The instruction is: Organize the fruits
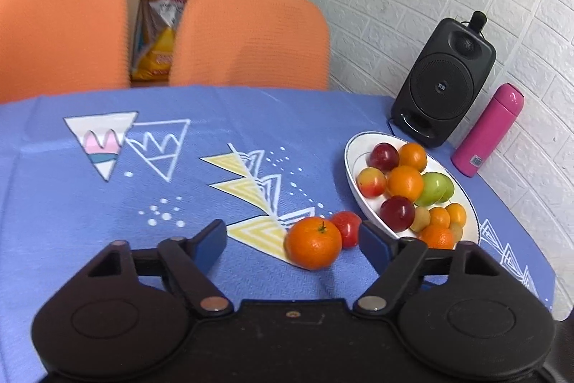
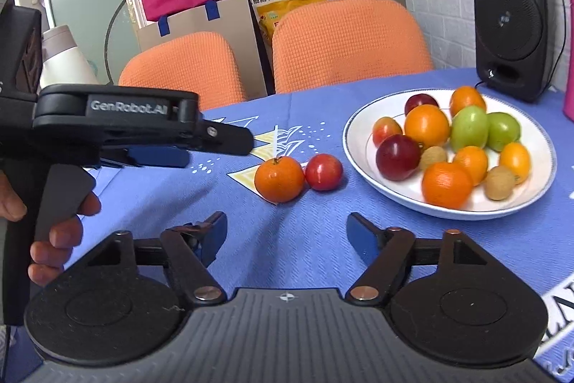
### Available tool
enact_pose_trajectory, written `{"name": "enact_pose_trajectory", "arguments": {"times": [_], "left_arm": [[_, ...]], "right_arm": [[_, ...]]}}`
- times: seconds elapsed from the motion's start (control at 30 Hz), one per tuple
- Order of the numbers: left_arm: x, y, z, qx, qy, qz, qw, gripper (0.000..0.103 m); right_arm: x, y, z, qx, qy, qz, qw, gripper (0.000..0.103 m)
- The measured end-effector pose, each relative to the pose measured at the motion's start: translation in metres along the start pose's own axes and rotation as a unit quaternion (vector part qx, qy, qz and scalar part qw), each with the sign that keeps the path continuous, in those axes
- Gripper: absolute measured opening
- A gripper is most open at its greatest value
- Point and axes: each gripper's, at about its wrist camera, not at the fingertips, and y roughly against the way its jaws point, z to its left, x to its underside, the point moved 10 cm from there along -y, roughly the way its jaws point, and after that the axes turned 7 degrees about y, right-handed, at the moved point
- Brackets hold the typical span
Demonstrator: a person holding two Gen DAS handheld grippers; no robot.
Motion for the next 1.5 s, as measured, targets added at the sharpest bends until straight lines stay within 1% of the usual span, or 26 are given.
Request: {"name": "enact_pose_trajectory", "arguments": {"times": [0.13, 0.27, 0.4, 0.47, 0.63, 0.73, 0.8, 0.83, 0.9, 1.0, 1.2, 1.37, 1.5], "left_arm": [[-0.003, -0.011, 0.001, 0.012, 0.008, 0.01, 0.9998, 0.103], [-0.005, -0.018, 0.002, 0.024, 0.021, 0.018, 0.9993, 0.103], [-0.005, -0.024, 0.001, 0.037, 0.03, 0.027, 0.9985, 0.103], [-0.003, -0.027, 0.001, 0.041, 0.033, 0.033, 0.9981, 0.103], [0.0, -0.031, 0.002, 0.048, 0.038, 0.041, 0.9973, 0.103], [0.001, -0.032, 0.002, 0.057, 0.042, 0.044, 0.9965, 0.103], [0.002, -0.03, 0.0, 0.06, 0.042, 0.043, 0.9964, 0.103], [0.003, -0.029, -0.001, 0.056, 0.037, 0.042, 0.9969, 0.103], [0.004, -0.026, -0.004, 0.051, 0.026, 0.039, 0.9976, 0.103], [0.008, -0.022, -0.007, 0.049, 0.023, 0.037, 0.9979, 0.103], [0.02, -0.005, -0.02, 0.048, 0.01, 0.034, 0.9982, 0.103], [0.027, 0.007, -0.037, 0.055, -0.003, 0.026, 0.9982, 0.103], [0.029, 0.012, -0.056, 0.063, -0.016, 0.023, 0.9976, 0.103]], "right_arm": [[-0.002, -0.012, 0.0, -0.004, -0.012, 0.007, 1.0, 0.103], [-0.008, -0.019, 0.001, -0.006, -0.013, 0.005, 1.0, 0.095], [-0.012, -0.028, 0.002, -0.007, -0.015, 0.008, 1.0, 0.091], [-0.013, -0.032, 0.002, -0.007, -0.018, 0.011, 1.0, 0.087], [-0.013, -0.041, 0.002, -0.005, -0.018, 0.017, 1.0, 0.086], [-0.012, -0.044, 0.002, -0.003, -0.016, 0.019, 1.0, 0.083], [-0.012, -0.045, 0.002, -0.004, -0.016, 0.019, 1.0, 0.075], [-0.012, -0.046, 0.002, -0.006, -0.016, 0.018, 1.0, 0.066], [-0.011, -0.045, 0.002, -0.008, -0.019, 0.016, 1.0, 0.066], [-0.01, -0.042, 0.003, -0.012, -0.021, 0.015, 1.0, 0.065], [-0.005, -0.026, 0.005, -0.017, -0.02, 0.007, 1.0, 0.065], [-0.001, -0.007, 0.006, -0.017, -0.021, -0.006, 1.0, 0.065], [-0.001, 0.008, 0.001, -0.008, -0.021, -0.021, 1.0, 0.065]]}}
